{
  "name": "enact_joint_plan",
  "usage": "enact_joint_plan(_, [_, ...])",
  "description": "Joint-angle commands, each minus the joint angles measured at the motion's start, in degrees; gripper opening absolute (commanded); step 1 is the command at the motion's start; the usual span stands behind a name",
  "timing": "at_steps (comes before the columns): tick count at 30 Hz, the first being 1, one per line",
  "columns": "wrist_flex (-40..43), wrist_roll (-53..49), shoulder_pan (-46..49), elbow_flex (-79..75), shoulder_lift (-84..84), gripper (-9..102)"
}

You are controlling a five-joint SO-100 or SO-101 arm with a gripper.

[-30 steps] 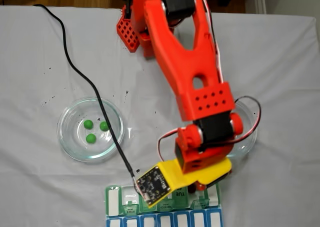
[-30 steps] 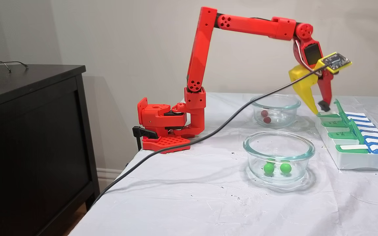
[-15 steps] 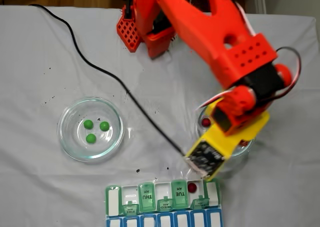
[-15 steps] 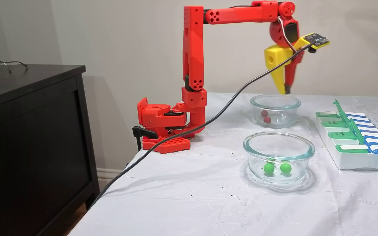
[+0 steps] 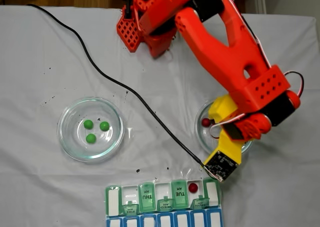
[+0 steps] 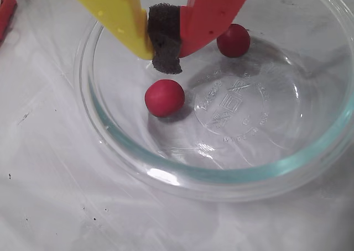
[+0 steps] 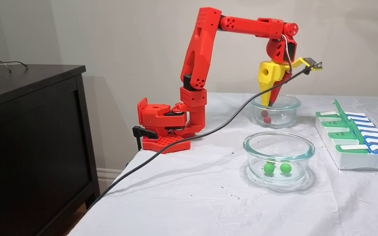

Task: Sort medicines into box.

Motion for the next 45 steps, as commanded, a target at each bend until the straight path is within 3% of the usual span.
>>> enact_joint_plan(1, [0.53, -1.67, 0.26, -5.45, 1.41, 0])
enact_joint_plan(4, [1.23, -1.93, 0.79, -6.24, -0.09, 2])
enact_joint_plan(7, [1.05, -2.81, 1.23, -5.8, -0.62, 16])
enact_joint_plan(18, [1.23, -5.01, 2.46, -5.19, 0.0, 16])
enact_joint_plan(27, [-4.66, -5.36, 1.93, 1.67, 2.29, 14])
enact_joint_plan(45, [-5.01, -4.13, 0.18, 4.22, 3.25, 16])
